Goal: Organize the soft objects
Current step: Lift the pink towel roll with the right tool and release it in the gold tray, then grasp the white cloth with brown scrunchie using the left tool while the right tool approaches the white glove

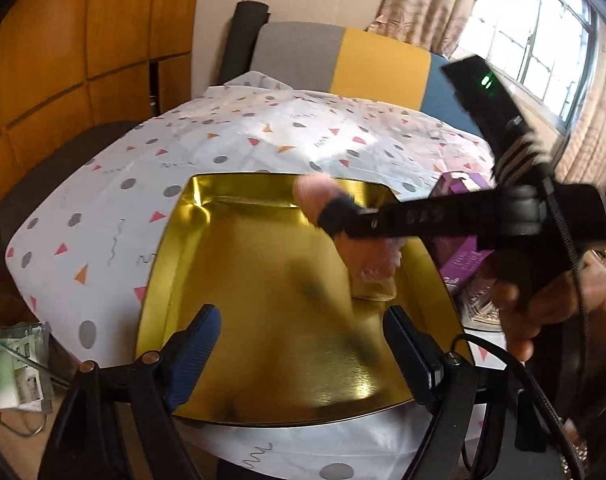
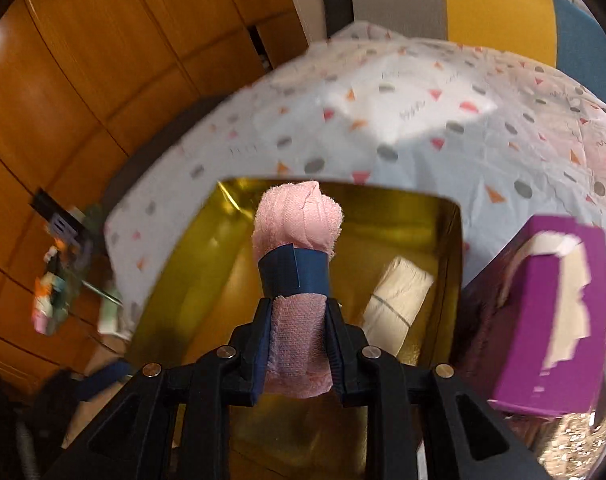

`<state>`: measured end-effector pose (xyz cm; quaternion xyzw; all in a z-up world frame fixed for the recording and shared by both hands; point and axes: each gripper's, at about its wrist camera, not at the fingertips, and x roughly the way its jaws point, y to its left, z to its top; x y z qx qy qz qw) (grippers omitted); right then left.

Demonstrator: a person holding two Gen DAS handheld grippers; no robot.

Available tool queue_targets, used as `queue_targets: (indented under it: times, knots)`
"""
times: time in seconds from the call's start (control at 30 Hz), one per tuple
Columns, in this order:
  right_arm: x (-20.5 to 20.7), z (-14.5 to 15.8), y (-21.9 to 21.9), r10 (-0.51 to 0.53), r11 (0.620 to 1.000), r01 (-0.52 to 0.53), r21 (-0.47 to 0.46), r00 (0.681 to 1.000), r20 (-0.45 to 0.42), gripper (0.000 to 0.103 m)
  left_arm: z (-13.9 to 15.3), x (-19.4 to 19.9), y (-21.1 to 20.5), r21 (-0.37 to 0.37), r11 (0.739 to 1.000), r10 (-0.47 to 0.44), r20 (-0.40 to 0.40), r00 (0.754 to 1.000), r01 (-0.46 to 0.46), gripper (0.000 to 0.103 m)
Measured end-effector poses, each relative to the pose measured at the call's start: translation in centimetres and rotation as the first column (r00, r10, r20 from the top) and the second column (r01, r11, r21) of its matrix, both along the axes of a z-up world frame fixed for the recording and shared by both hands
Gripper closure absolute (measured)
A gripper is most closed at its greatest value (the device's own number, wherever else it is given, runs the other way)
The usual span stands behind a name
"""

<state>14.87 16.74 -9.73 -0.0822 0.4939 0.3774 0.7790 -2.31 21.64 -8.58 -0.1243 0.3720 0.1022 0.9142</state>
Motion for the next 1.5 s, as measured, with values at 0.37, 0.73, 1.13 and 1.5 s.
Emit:
queue_targets:
  times: [0.37, 0.73, 1.13, 1.5]
  knots:
    - [-0.6, 1.8, -1.9, -0.086, 0.996, 0.084, 0.034, 0.994, 0.061, 0.062, 0.2, -0.4, -0.1, 0.018, 1.000, 0.010, 0.005, 1.000, -0.010, 0.019]
    - [-3.9, 5.2, -7.9, -0.181, 0.983, 0.171, 0.063, 0.953, 0.244, 0.062, 0.6, -0.1, -1.7, 0.045, 0.998, -0.032, 0.007, 0.999, 0.032, 0.018]
    - [-5.6, 7.3, -16.2, -0.324, 0.946, 0.307, 0.104, 0.882, 0.343, 0.060, 2.0, 0.5, -5.1, 0.095, 0.988, -0.127, 0.026, 0.992, 0.124, 0.014]
    - [-4.2, 6.2, -28.3, -0.558, 0.824, 0.557, 0.103, 0.765, 0.322, 0.060, 2.7, 1.5, -9.7, 0.143, 0.957, -0.260, 0.024, 0.965, 0.254, 0.012]
